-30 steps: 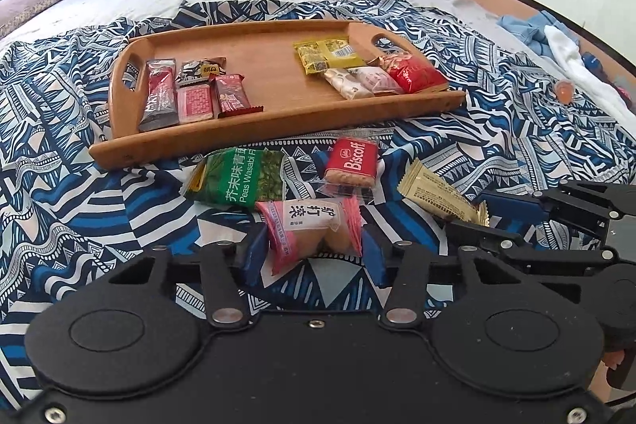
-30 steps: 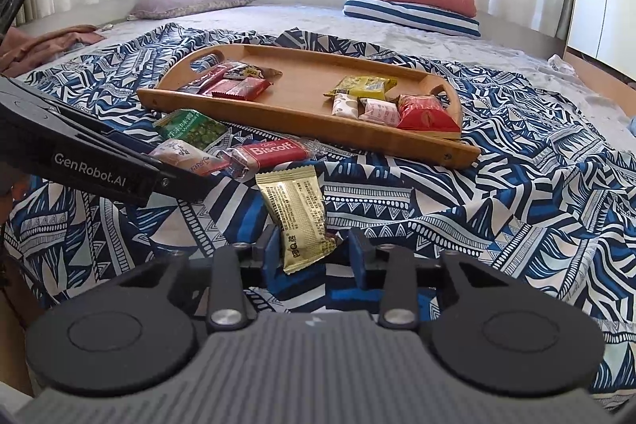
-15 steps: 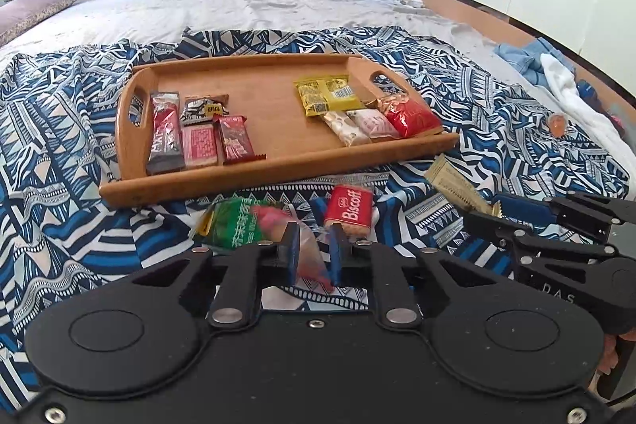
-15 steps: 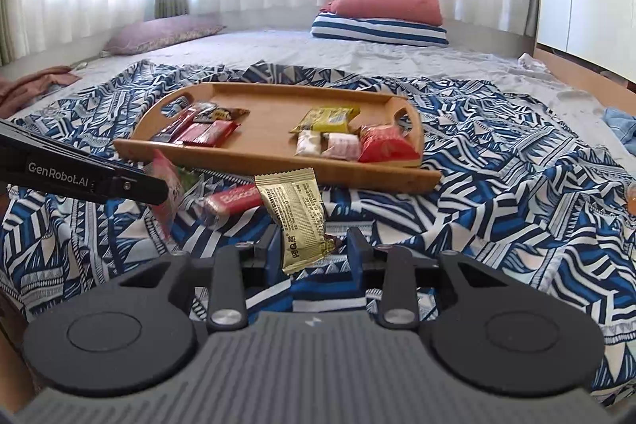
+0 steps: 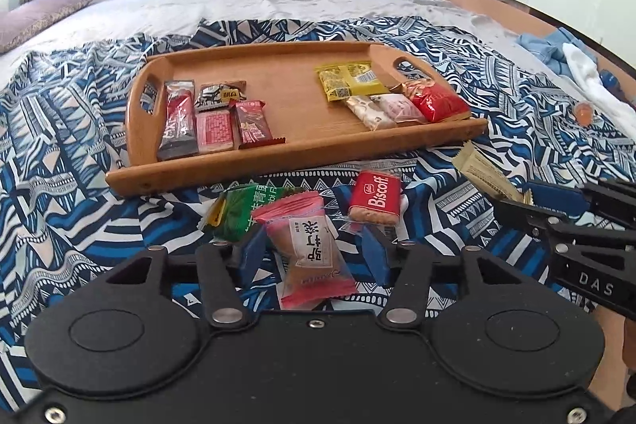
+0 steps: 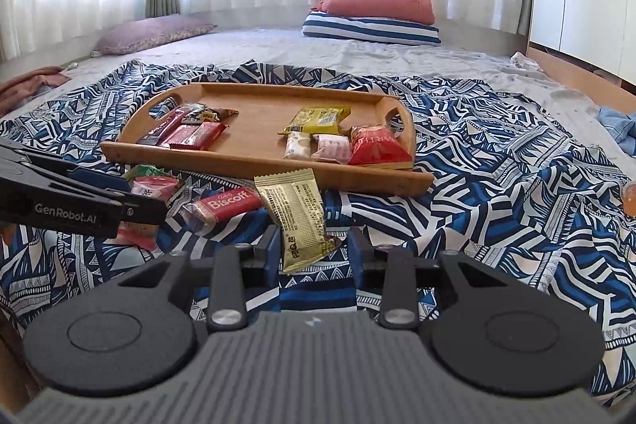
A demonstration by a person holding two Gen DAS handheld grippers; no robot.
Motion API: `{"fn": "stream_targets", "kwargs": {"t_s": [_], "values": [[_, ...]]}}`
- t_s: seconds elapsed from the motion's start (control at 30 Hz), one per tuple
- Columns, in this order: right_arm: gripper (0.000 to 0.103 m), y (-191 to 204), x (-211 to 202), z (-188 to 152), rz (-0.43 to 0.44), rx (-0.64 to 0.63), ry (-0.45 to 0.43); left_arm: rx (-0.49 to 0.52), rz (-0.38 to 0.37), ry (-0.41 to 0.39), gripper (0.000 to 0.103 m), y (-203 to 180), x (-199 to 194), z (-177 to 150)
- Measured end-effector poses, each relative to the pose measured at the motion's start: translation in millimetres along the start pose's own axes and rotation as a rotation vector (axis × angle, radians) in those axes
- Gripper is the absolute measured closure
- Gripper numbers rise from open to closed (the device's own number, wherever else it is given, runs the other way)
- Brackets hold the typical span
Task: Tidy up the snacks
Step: 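Carry the pink packet with the left gripper while the right gripper carries the gold packet over the tray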
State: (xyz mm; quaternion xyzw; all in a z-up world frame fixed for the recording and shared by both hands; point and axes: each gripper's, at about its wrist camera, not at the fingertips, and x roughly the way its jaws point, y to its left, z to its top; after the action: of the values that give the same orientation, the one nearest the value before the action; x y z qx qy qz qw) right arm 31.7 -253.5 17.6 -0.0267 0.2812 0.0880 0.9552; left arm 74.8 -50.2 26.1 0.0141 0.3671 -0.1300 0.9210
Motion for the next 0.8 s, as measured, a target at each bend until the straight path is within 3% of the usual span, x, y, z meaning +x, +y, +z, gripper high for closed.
{"fn": "stream_targets", "kwargs": {"t_s": [0.1,0.2,0.47,0.8], "values": [[0.062,-1,1,-1,-0.008,0.009,0.003,-0.021,0.010,0.010,0.075,2,4,2],[0.062,-5,2,2,-0.021,0.034,0.009,-0.035,-0.003,0.006,0.079,3,2,3],[0.063,-20,9,24,-0.030,0.147,0.003,-0.055,-0.046,-0.022,0.080,-1,-8,28],[0.063,-53,56,91,-0.043,0.331,0.024,-0.178,-0.081,-0.040,0.080,1,21,91]]}}
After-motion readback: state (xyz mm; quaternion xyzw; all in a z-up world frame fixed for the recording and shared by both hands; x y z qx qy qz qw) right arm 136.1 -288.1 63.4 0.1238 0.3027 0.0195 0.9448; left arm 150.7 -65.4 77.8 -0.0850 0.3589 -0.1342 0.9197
